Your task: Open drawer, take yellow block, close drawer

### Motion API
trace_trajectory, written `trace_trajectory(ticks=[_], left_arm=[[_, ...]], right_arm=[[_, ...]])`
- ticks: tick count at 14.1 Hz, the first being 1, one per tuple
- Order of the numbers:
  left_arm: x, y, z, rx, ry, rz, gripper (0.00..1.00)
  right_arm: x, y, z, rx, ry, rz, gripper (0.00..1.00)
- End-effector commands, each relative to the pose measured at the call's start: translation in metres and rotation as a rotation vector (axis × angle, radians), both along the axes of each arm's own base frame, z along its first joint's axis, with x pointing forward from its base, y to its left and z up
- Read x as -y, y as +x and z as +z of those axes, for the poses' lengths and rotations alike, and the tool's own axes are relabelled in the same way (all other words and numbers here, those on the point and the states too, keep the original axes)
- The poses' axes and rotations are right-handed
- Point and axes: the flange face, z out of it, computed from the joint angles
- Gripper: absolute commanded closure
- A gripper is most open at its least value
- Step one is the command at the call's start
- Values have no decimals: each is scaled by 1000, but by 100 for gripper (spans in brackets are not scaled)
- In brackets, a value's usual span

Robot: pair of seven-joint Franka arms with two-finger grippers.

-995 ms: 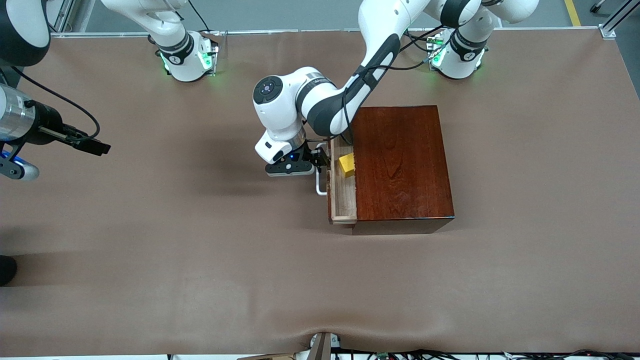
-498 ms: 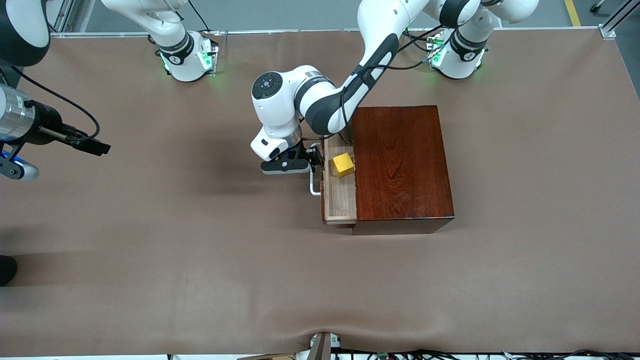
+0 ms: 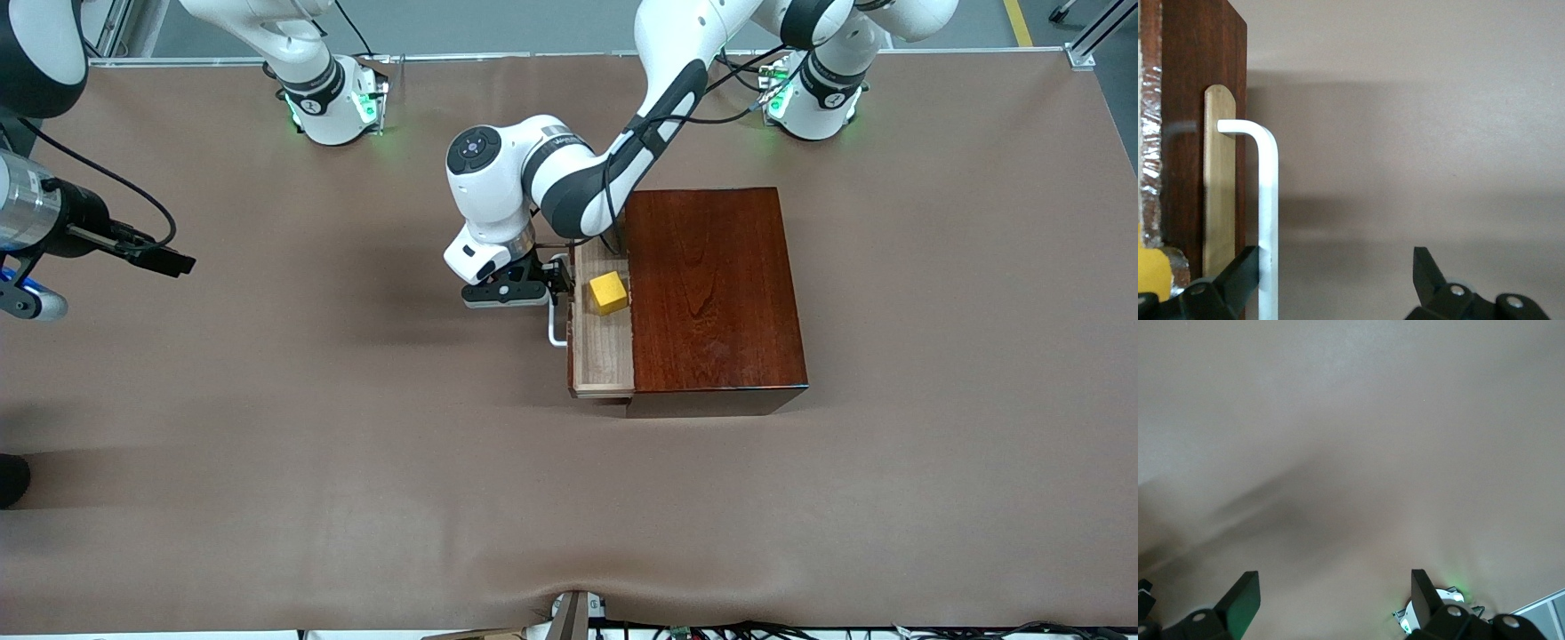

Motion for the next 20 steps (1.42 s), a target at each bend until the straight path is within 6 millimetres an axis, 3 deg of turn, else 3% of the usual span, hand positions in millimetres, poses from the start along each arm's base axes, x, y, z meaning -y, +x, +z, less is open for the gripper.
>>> trace_trajectory(ticks=[1,14,17,20], left_arm=[[22,-11,0,21,-78,24,0],[38,-17,13,40,-206,71,0],[31,-7,29,52,-214,86,0],[4,19,80,70,-231,133,0]], right_arm=[[2,-3,8,5,16,-12,0],[4,-4,7,-3,13,-28,0],[4,-4,7,-3,14,-28,0],[4,-4,7,-3,14,-30,0]])
